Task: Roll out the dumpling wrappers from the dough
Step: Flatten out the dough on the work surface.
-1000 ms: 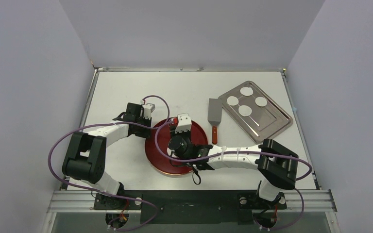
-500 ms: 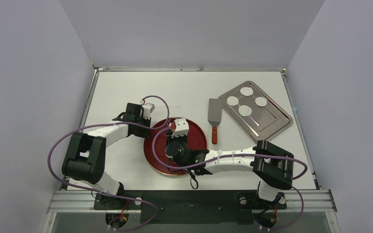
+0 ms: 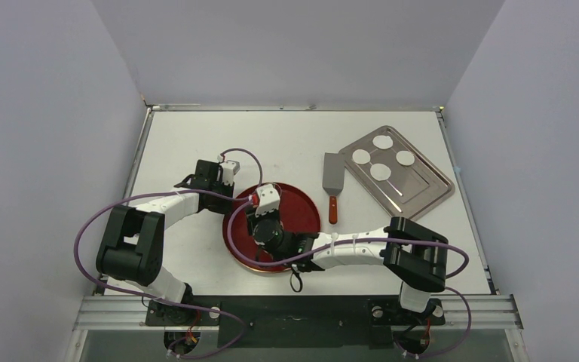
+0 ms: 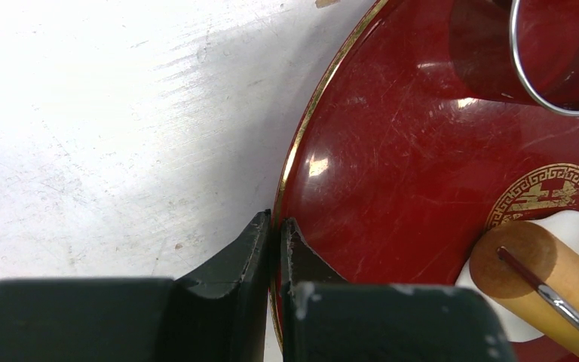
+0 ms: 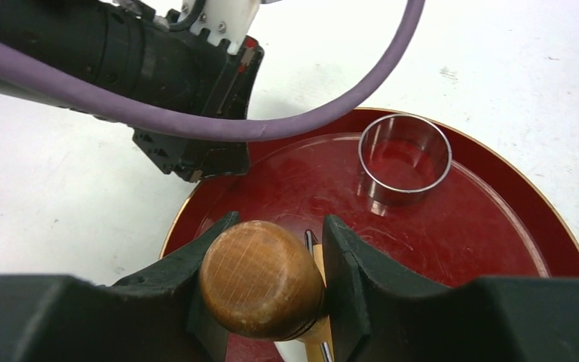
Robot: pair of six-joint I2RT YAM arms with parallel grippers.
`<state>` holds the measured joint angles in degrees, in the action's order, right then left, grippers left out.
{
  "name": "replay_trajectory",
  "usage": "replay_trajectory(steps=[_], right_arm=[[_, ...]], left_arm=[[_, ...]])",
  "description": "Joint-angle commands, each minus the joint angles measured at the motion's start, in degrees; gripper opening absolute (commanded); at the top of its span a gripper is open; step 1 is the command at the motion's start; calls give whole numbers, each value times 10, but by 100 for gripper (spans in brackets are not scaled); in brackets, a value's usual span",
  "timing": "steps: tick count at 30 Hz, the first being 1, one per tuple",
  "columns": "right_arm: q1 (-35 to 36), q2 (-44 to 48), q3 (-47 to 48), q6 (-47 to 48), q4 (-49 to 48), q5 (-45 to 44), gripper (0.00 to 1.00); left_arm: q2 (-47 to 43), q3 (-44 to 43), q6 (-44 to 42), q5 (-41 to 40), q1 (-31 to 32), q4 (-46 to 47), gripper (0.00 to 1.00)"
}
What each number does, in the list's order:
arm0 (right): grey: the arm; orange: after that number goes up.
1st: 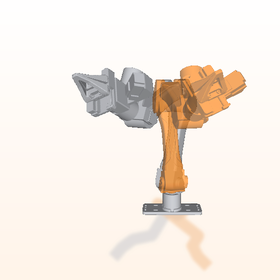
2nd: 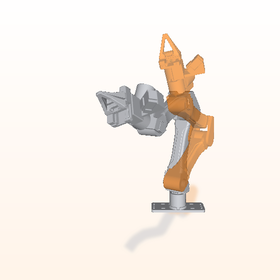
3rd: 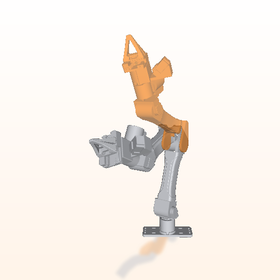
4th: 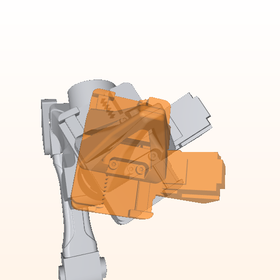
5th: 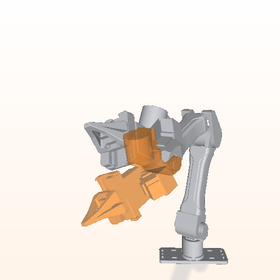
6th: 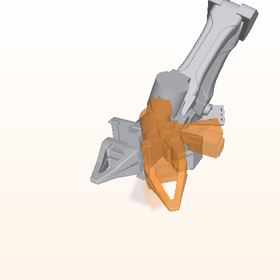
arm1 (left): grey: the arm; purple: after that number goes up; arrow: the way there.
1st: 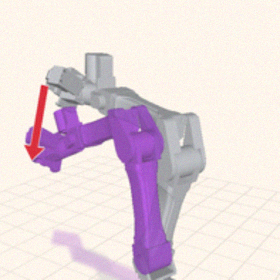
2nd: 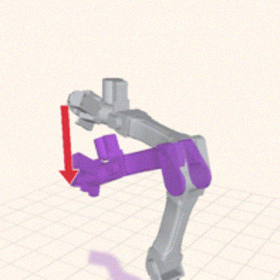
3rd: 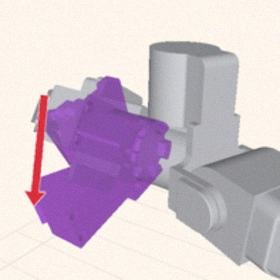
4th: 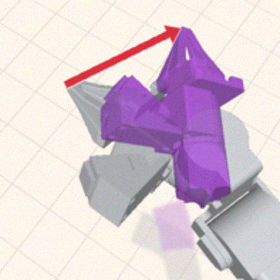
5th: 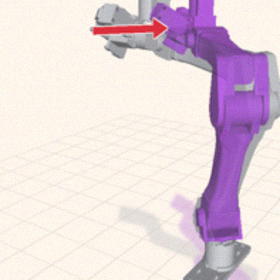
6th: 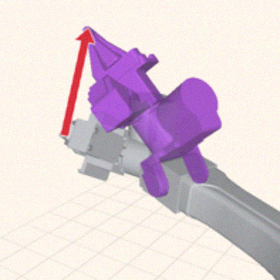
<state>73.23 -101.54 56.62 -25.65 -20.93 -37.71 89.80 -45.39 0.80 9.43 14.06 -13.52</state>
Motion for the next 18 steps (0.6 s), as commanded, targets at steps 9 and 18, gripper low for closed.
replay_trajectory(steps=[9, 18], right_arm=[[16, -73, -124, -134, -15, 328, 0], [16, -89, -110, -128, -5, 348, 0]], left_arm=[[-6, -7, 4, 12, 4, 22, 0], [-8, -7, 4, 10, 3, 22, 0]])
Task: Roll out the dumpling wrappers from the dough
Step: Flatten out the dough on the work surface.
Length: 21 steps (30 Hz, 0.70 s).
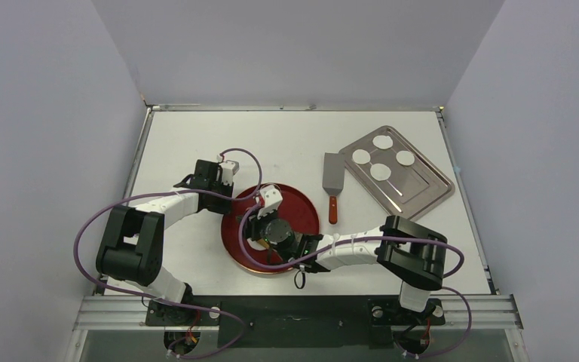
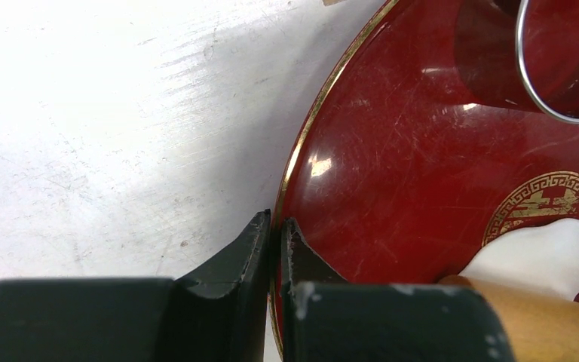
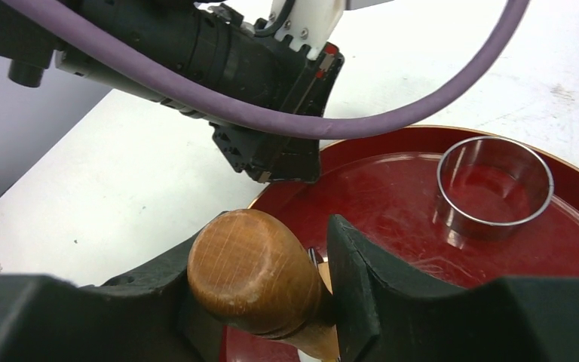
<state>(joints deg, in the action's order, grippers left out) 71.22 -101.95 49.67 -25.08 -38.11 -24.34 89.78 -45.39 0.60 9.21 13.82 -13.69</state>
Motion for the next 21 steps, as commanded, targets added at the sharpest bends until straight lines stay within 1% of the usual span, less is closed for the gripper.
replay_trajectory(steps=[1, 16, 21], right_arm=[[35, -86, -40, -132, 168, 216, 0], [38, -49, -47, -110, 222, 232, 0], [38, -50, -49, -110, 228, 236, 0]], left_arm=[[-7, -7, 6, 12, 6, 23, 0], [-8, -7, 5, 12, 6, 24, 0], [-9, -7, 5, 12, 6, 24, 0]])
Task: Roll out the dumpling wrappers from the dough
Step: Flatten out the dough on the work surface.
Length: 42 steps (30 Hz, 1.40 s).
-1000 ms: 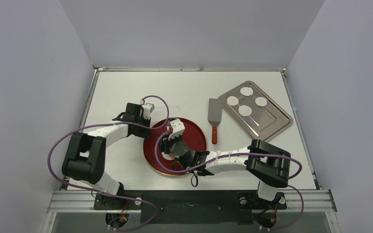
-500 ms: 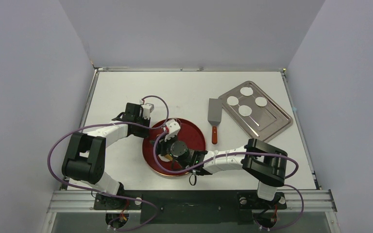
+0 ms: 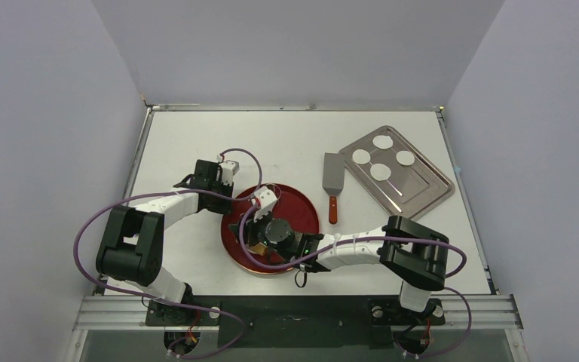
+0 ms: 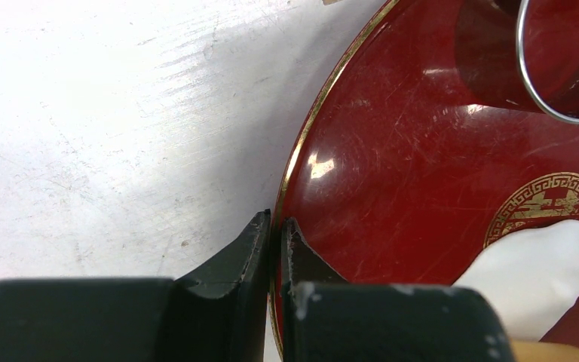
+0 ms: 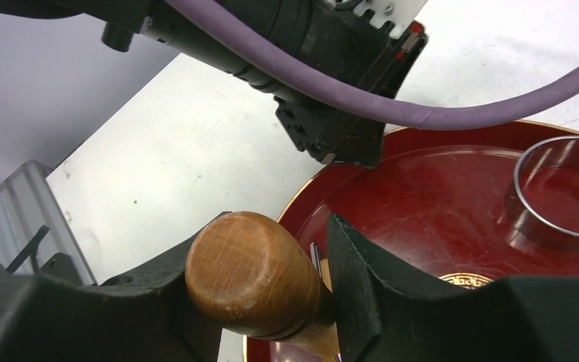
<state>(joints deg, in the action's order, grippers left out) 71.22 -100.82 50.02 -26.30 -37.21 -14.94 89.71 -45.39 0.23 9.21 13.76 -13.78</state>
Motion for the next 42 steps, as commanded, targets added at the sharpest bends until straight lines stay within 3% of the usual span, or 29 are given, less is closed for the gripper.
replay_trajectory(steps=[1, 13, 23, 35, 42], right_arm=[[38, -64, -52, -98, 218, 143, 0], [39, -58, -30, -92, 246, 122, 0], [22, 88, -3, -72, 290, -6, 0], [6, 193, -24, -61, 224, -28, 0], [7, 136, -32, -48, 188, -115, 0]], left_arm=[[-8, -7, 9, 12, 7, 24, 0], [-7, -7, 9, 12, 7, 24, 0], [-14, -5, 8, 10, 7, 27, 0], [-15, -5, 7, 15, 6, 28, 0], [-13, -7, 6, 19, 6, 27, 0]])
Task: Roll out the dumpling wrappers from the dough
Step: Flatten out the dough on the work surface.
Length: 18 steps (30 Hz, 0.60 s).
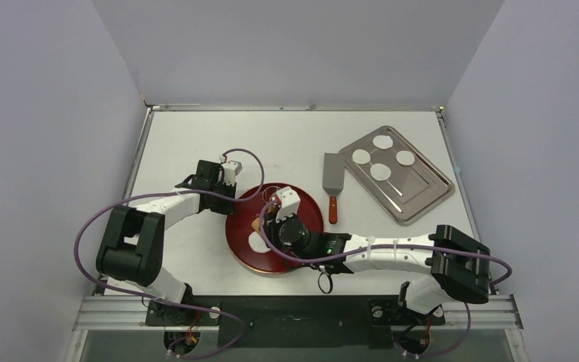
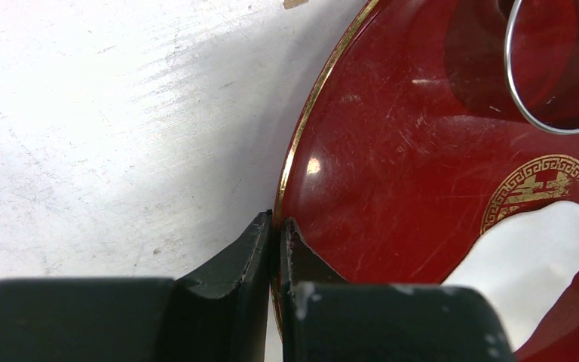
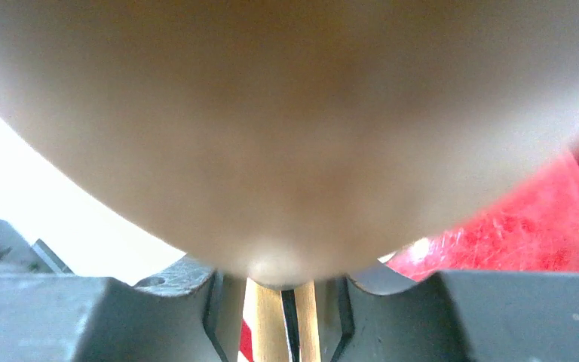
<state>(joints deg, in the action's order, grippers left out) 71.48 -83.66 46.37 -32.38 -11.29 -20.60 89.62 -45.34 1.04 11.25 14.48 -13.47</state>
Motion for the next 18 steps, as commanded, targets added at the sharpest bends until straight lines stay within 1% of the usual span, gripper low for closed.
replay_trajectory(steps=[1, 5, 10, 13, 18], right_arm=[[7, -49, 8, 15, -76, -60, 0], [13, -107, 22, 34, -105, -60, 0], [9, -150, -20, 41, -162, -77, 0], [19, -178, -50, 40, -202, -56, 0], [41, -244, -46, 25, -213, -4, 0]], left_arm=[[-12, -7, -1, -2, -1, 23, 0], [-8, -7, -2, -2, -1, 23, 0], [-8, -8, -2, -1, -2, 22, 0], [-8, -8, -2, -1, -2, 23, 0], [-8, -8, -2, -3, -1, 22, 0]])
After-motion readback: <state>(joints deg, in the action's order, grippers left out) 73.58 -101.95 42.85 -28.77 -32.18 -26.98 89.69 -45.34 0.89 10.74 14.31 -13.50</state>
